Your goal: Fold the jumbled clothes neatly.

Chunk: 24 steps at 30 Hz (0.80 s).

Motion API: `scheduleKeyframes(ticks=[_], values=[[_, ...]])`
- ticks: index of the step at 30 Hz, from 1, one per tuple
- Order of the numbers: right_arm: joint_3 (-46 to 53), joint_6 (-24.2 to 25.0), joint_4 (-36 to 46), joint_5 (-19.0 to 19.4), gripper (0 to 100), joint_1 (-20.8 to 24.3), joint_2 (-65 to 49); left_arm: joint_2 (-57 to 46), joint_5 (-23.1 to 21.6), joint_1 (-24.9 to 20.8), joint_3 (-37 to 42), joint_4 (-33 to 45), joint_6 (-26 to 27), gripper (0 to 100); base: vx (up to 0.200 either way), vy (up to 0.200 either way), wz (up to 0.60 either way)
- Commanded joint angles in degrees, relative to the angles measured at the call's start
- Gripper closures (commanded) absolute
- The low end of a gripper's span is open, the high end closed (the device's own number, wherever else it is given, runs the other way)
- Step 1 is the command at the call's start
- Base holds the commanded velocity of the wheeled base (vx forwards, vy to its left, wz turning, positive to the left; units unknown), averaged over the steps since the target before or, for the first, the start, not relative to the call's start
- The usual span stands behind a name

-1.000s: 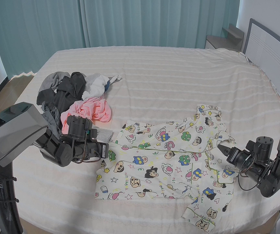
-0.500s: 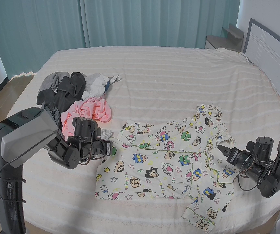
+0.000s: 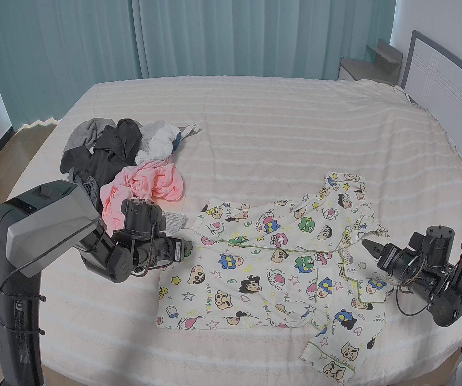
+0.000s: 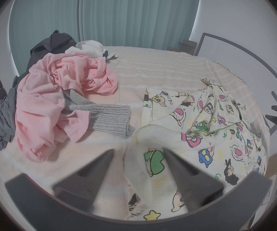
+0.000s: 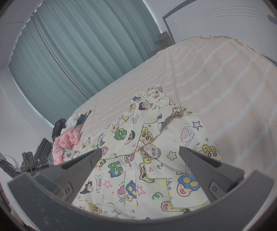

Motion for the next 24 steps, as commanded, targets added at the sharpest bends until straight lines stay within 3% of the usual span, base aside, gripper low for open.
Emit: scheduleKeyframes(ticks=[1, 6, 9, 13, 18, 21, 24], values=[[2.86, -0.09, 0.06, 0.03, 0, -0.18, -2.17, -3.40, 0.02, 0.64, 2.17, 0.21, -0.50, 0, 0.000, 0.000, 0.00], [6.38, -0.35, 0.06, 0.64, 0, -1.68, -4.10, -10.60, -1.39, 0.99, 7.27, 1.80, -4.81, 0, 0.000, 0.000, 0.00], [9.28, -0.53, -0.03, 1.17, 0, -2.91, -4.98, -18.95, -6.48, 0.37, 15.35, 6.54, -10.87, 0, 0.000, 0.000, 0.00], [12.53, -0.53, -0.03, 3.02, 0, -3.35, -6.47, -26.25, -11.41, -1.21, 25.72, 7.42, -16.32, 0, 0.000, 0.000, 0.00], [12.53, -0.17, 0.15, 3.10, 0, -3.52, -6.65, -27.57, -11.05, -4.81, 35.48, 7.07, -21.95, 0, 0.000, 0.000, 0.00], [12.53, -0.44, 0.15, 3.02, 0, -3.52, -6.65, -27.30, -11.14, -6.66, 37.06, 7.07, -29.68, 0, 0.000, 0.000, 0.00], [12.53, -0.35, 0.15, 2.93, 0, -3.43, -6.56, -24.75, -10.26, -7.71, 37.76, 6.81, -33.90, 0, 0.000, 0.000, 0.00]])
